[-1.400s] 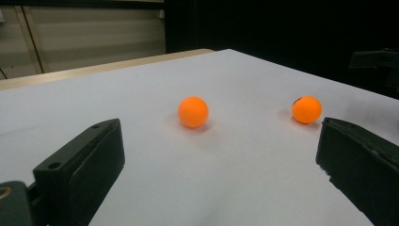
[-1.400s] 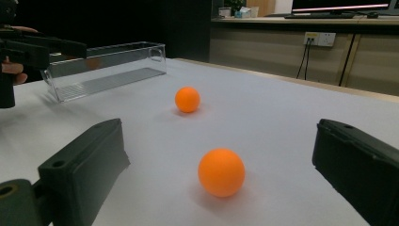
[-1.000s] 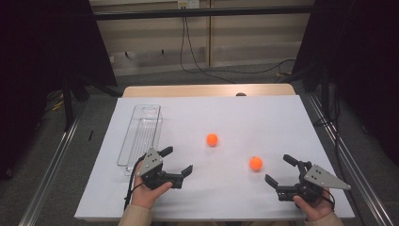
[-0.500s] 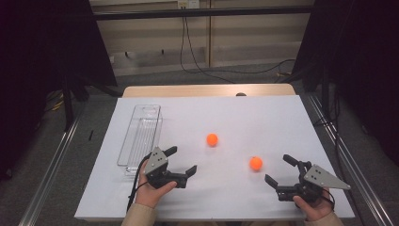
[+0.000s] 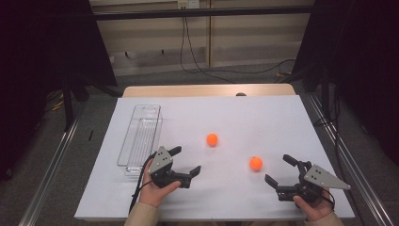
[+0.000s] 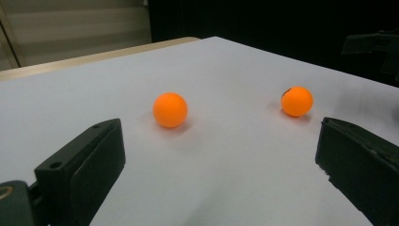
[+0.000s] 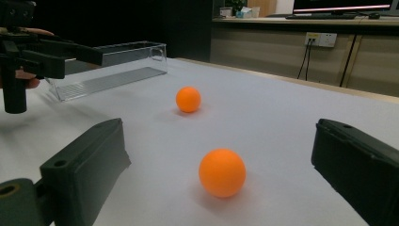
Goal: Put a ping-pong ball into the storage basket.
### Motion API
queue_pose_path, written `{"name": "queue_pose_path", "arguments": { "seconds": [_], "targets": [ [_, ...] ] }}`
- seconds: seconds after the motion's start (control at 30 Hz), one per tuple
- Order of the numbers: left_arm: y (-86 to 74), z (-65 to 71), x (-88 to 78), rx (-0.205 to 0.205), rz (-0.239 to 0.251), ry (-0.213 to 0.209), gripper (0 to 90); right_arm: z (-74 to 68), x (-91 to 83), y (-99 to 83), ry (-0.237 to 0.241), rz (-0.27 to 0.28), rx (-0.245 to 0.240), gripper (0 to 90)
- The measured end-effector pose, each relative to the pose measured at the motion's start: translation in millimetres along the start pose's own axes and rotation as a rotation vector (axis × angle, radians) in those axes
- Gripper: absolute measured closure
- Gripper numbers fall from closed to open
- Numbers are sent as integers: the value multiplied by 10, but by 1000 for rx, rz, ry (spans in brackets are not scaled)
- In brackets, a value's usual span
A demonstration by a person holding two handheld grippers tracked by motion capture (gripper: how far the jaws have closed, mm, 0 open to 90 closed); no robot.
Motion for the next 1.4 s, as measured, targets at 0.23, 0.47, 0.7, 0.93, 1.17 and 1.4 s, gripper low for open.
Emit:
{"name": "queue_pose_path", "arguments": {
  "seconds": [0.23,0.47,0.7,0.93,1.17,1.4],
  "targets": [
    [24,24,49,8,-6,-10,20,0,2,0,0,0,-2,30],
    [35,59,110,12,-13,-23,20,-3,0,1,4,0,-1,30],
    [37,87,151,16,-23,-32,20,-4,0,2,4,0,-2,30],
    [52,103,190,20,-30,-36,20,-7,0,3,5,0,-2,30],
    [60,128,231,22,-40,-42,20,-6,-3,3,3,-1,-2,30],
    [64,140,267,27,-47,-48,20,-7,-3,4,3,-1,-2,30]
  ]
}}
Point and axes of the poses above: each handheld gripper's, and its own axes: x roughly forward along the jaws, y roughly out of its top, z roughly to its right, the point moved 6 cm from there along x, roughly forward along the jaws, and after that the axes turned 13 degrees about -z, right-handed, at the moved point
